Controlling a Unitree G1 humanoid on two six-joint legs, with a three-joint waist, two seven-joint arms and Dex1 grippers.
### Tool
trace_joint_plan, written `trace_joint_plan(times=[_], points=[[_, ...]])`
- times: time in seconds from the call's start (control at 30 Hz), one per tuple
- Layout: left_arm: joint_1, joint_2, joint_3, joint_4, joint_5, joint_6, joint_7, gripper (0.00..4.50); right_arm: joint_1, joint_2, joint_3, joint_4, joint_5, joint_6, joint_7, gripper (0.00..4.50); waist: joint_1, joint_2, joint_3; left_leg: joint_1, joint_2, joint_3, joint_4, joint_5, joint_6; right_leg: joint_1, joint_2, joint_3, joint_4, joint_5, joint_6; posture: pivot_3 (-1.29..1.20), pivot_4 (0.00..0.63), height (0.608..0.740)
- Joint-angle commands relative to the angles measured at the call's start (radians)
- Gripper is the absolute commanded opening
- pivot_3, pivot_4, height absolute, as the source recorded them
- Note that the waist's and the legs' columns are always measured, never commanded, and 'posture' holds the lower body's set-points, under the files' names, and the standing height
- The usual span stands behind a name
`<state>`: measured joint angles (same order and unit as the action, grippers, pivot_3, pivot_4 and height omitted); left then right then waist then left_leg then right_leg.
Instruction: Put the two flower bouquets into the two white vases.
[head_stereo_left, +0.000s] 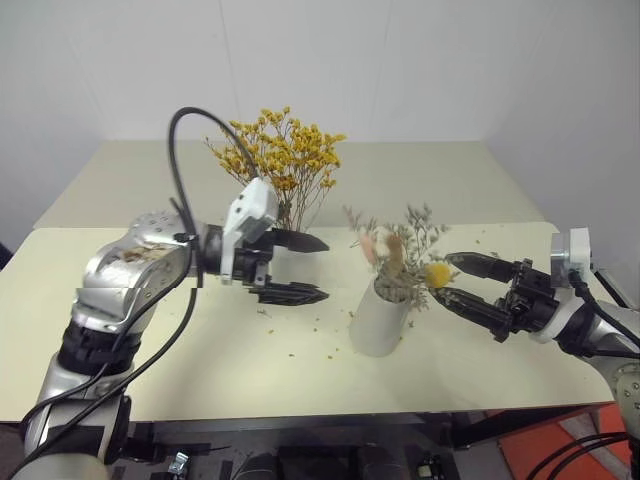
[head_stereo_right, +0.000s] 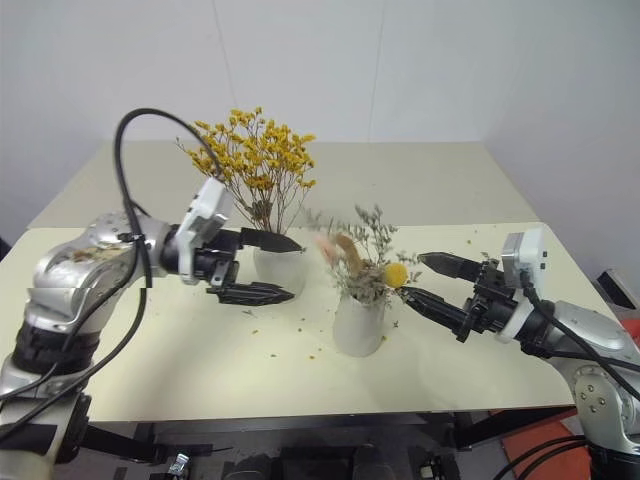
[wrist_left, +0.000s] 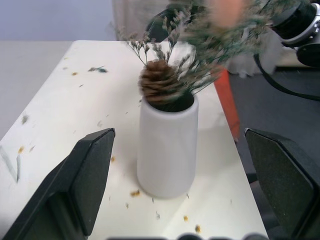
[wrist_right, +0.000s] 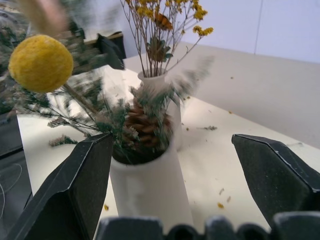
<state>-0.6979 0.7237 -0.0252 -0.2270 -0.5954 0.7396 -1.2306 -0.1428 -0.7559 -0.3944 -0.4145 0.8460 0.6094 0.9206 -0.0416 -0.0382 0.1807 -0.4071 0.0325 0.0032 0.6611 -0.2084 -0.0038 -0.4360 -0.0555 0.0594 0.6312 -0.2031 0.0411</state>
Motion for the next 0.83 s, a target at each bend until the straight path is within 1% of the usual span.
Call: trace_joint_plan(times=[0.03, 0.2, 0.4, 0.63, 0.83], points=[[0.084, 0.052, 0.113, -0.043, -0.009, -0.070, 0.019, 4.50, -0.008, -0.046, -0.044, 0.012, -0.006, -0.035, 0.038, 4.45, 0.000, 0.000, 0.000, 0.000, 0.000, 0.000, 0.000, 0.000, 0.000, 0.000, 0.000, 0.000, 0.000, 0.000, 0.000, 0.00, 0.150, 0.740], [0.207, 0.085, 0.232, -0.060, -0.013, -0.124, 0.063, 4.50, -0.008, -0.096, -0.052, 0.044, -0.028, -0.048, 0.078, 4.45, 0.005, 0.000, 0.000, 0.000, 0.000, 0.000, 0.000, 0.000, 0.000, 0.001, 0.000, 0.000, 0.000, 0.000, 0.000, 0.00, 0.150, 0.740], [0.270, 0.109, 0.336, -0.037, -0.056, -0.147, 0.066, 4.50, -0.017, -0.149, -0.052, 0.092, -0.059, -0.065, 0.122, 4.45, 0.010, 0.000, 0.000, 0.001, 0.000, 0.000, 0.000, 0.000, 0.000, 0.001, 0.000, 0.000, -0.001, 0.000, 0.000, 0.00, 0.150, 0.740], [0.296, 0.156, 0.355, -0.018, -0.054, -0.173, 0.047, 4.50, -0.024, -0.211, -0.057, 0.139, -0.094, -0.087, 0.182, 4.45, 0.015, 0.000, 0.000, 0.001, 0.000, 0.001, 0.000, 0.000, 0.000, 0.001, 0.000, 0.000, -0.001, 0.000, 0.000, 0.00, 0.150, 0.740], [0.288, 0.162, 0.350, 0.002, -0.057, -0.205, 0.043, 4.50, -0.033, -0.243, -0.059, 0.170, -0.113, -0.100, 0.209, 4.45, 0.019, 0.000, 0.000, 0.001, 0.000, 0.001, 0.000, 0.000, 0.000, 0.001, 0.000, 0.000, -0.001, 0.000, 0.000, 0.00, 0.150, 0.740]])
